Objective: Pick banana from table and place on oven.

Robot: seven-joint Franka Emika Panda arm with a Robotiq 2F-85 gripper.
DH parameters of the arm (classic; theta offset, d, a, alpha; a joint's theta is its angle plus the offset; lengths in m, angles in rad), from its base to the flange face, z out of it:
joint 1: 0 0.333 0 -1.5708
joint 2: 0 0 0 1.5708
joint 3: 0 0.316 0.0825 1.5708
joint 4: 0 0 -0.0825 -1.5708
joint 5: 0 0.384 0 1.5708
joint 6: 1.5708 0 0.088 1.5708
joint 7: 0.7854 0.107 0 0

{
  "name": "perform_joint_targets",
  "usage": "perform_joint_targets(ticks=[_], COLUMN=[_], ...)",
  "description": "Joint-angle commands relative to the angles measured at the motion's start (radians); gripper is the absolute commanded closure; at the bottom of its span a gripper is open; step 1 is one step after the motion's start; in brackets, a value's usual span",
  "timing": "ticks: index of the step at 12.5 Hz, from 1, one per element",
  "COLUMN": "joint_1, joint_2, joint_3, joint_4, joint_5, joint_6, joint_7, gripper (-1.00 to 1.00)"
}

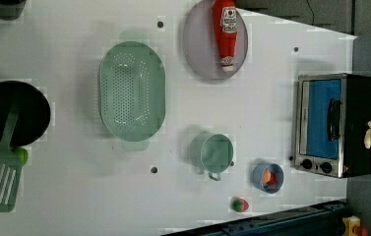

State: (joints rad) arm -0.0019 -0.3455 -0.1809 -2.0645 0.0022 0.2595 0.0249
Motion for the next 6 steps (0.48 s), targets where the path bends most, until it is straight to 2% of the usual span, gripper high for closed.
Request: perform_joint_targets(ticks=[1,6], joint_1=[-0.042,-0.048], joint_2=[0.061,0.219], joint_3=[-0.088,-0.261], joint_4=[0.016,0.070], joint_5=[-0.042,-0.086], joint_6=[0.000,0.117], joint_7=[-0.146,-0.491], gripper=[0.64,0.64])
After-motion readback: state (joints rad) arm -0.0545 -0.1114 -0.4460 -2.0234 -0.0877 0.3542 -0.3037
